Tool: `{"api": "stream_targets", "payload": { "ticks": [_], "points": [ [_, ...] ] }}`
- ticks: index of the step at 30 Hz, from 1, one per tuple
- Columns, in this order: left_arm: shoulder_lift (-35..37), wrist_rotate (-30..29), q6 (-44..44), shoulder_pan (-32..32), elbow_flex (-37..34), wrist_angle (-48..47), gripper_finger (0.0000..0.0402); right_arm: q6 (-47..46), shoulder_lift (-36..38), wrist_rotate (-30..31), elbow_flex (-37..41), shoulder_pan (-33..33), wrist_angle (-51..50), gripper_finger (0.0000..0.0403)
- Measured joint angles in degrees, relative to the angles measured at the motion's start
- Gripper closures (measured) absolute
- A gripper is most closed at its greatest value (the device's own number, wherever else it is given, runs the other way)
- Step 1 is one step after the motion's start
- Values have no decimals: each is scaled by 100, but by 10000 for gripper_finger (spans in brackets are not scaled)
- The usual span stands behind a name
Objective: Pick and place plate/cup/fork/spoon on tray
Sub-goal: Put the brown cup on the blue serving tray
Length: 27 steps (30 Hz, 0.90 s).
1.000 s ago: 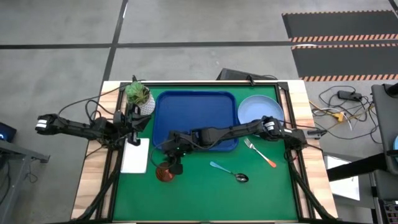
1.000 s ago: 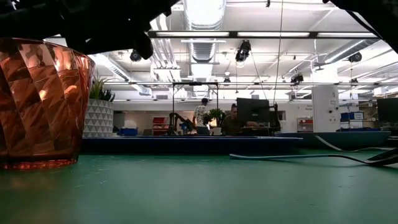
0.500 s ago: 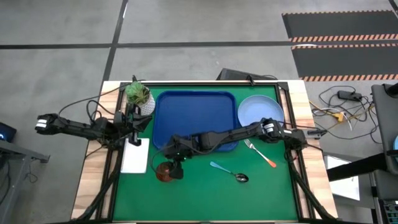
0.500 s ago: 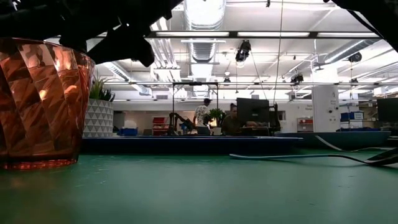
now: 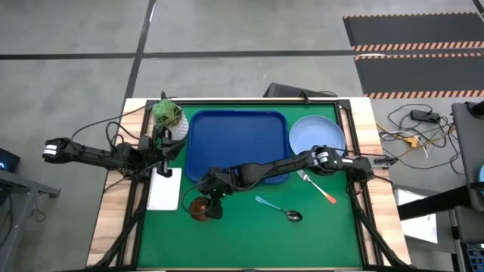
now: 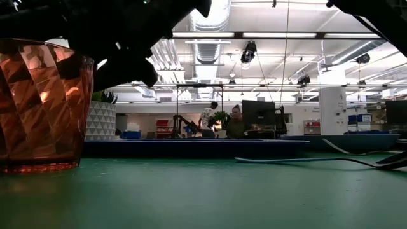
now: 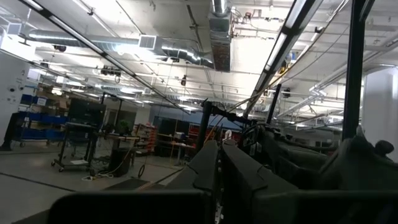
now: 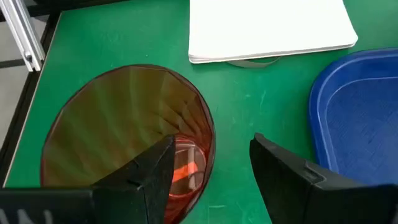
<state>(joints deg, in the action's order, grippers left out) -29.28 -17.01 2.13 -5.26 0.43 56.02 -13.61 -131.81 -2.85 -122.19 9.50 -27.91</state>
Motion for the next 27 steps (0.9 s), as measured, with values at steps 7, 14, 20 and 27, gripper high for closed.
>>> {"api": "stream_targets", "payload": {
  "ticks": [7,14,20,27],
  "points": [
    [2,1,-1,-2,0,-1,400,0,-32,-13,-11,0,-11,236],
    [-37,1,-2,0,0,2,400,-174,-32,-32,-11,-25,-12,320],
    [-37,1,-2,0,0,-1,400,-186,-31,-56,-11,-70,-12,385],
    [-63,1,-2,-1,0,-3,400,-234,181,-69,-11,-129,-82,388]
  ]
}}
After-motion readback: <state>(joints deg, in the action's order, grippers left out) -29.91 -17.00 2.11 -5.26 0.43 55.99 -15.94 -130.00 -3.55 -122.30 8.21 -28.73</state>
